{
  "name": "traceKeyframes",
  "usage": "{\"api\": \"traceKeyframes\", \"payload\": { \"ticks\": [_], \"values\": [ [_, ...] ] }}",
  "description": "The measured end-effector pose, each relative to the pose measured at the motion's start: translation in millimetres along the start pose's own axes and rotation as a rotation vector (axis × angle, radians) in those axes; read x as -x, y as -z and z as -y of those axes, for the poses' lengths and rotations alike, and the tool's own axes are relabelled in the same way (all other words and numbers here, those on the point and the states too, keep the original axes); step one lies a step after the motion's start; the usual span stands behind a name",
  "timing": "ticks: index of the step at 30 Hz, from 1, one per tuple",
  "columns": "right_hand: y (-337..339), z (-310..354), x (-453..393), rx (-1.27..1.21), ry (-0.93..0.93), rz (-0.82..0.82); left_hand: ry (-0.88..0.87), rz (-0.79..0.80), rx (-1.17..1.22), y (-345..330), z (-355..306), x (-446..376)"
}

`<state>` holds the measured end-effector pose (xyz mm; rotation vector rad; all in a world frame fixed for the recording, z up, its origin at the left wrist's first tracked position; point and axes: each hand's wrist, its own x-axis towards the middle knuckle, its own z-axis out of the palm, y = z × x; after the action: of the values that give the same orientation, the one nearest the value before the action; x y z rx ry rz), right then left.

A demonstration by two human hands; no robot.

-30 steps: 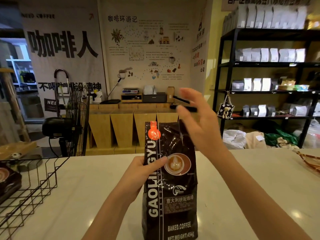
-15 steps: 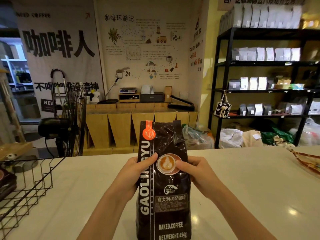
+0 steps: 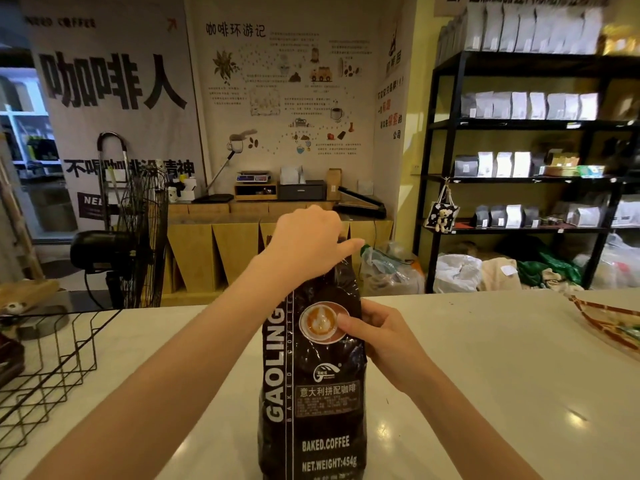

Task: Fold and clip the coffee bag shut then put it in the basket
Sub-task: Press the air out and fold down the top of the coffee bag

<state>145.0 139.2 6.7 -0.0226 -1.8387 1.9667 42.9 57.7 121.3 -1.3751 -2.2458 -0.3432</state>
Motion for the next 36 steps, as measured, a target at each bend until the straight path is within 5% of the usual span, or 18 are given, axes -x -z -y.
{"api": "traceKeyframes", "payload": {
  "ticks": [5, 18, 26, 30, 32, 36],
  "values": [
    [0.2, 1.5, 2.3, 0.007, -0.027, 0.030, -0.074, 0.034, 0.246, -5.5, 9.2, -10.3],
    [1.9, 4.4, 5.9, 0.010, -0.046, 0.088, -0.032, 0.231, 0.307, -20.0, 17.1, -17.1],
    [3.3, 5.2, 8.3, -0.006, -0.067, 0.053, -0.122, -0.080, 0.104, -2.9, 9.0, 2.7],
    [3.5, 4.6, 6.8, -0.042, -0.090, -0.014, 0.008, -0.314, 0.345, -11.6, 16.7, 36.0],
    [0.3, 4.4, 7.2, -0.046, -0.083, -0.036, 0.214, -0.366, 0.573, -25.9, 22.3, 60.5],
    [-12.4, 2.4, 6.7, -0.005, -0.076, -0.120, 0.624, 0.032, 1.330, -52.1, 22.7, 99.5]
  ]
}}
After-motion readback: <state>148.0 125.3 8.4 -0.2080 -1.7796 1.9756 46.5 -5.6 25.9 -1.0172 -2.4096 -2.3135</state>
